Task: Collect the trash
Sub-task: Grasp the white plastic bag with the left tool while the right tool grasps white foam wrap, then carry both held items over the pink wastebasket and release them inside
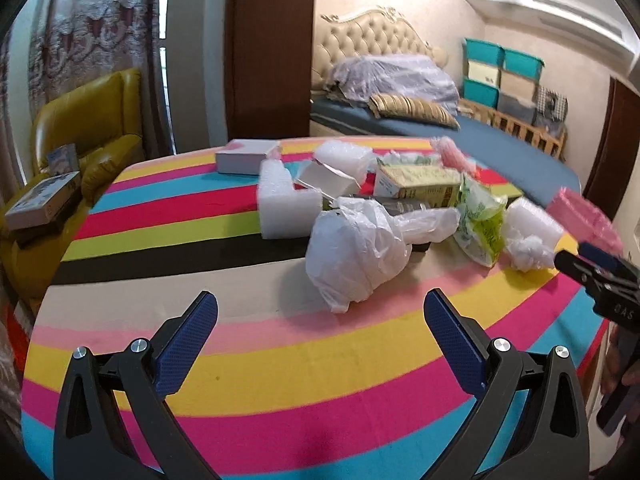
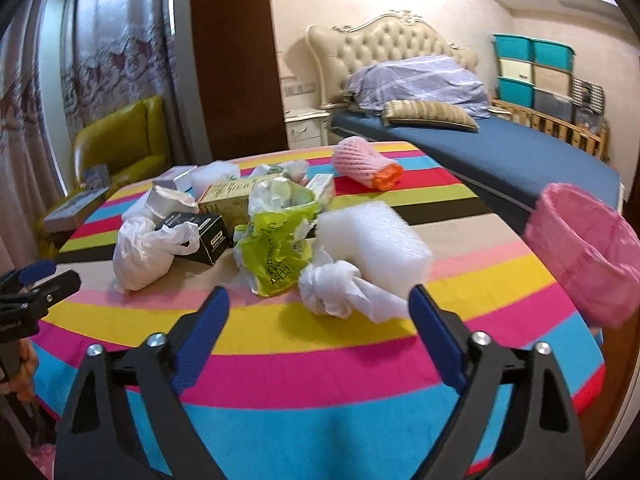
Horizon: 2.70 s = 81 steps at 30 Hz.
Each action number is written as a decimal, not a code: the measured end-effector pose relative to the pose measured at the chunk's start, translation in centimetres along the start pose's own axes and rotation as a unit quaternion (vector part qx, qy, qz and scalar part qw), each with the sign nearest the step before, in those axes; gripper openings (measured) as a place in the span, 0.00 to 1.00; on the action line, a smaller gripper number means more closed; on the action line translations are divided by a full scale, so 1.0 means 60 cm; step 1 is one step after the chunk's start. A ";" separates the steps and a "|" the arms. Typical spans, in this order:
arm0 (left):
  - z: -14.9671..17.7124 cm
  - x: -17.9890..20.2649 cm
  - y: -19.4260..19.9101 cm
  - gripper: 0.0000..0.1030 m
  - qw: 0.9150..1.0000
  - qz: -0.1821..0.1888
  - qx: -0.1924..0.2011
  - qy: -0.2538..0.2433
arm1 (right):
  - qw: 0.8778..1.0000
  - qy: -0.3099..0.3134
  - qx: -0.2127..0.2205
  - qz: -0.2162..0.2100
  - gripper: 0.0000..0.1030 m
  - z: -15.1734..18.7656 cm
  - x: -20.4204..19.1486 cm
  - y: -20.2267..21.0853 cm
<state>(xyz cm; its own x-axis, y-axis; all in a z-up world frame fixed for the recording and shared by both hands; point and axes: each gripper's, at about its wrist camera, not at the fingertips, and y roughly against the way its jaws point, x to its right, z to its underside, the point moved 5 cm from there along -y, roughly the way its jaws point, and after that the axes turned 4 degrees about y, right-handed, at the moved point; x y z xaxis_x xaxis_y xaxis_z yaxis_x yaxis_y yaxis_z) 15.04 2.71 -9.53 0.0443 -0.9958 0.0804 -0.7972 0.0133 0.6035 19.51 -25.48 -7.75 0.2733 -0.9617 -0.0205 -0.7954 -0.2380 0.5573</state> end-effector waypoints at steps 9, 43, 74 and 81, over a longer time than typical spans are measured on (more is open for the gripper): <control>-0.017 0.006 -0.061 0.94 0.999 0.020 -0.028 0.009 | 0.998 0.022 -0.056 -0.021 0.51 -0.015 0.004 -0.071; -0.019 0.117 -0.034 0.39 0.996 0.072 -0.009 -0.059 | 0.999 0.000 0.002 -0.042 0.25 0.022 0.029 0.048; -0.157 0.670 -0.105 0.39 0.936 0.293 -0.021 -0.191 | 0.971 -0.138 0.045 0.189 0.25 0.024 0.484 0.186; -0.180 0.796 -0.158 0.40 0.928 0.316 -0.045 -0.192 | 0.966 -0.156 0.042 0.204 0.26 0.026 0.570 0.174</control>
<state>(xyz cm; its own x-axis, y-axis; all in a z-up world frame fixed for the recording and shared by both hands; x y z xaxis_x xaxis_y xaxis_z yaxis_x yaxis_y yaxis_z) 31.21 -43.99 -2.82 -0.6467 -0.7454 0.1619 -0.5371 0.5957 0.5972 19.73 -61.04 -3.91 -0.2383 -0.9688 -0.0687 -0.8469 0.1727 0.5030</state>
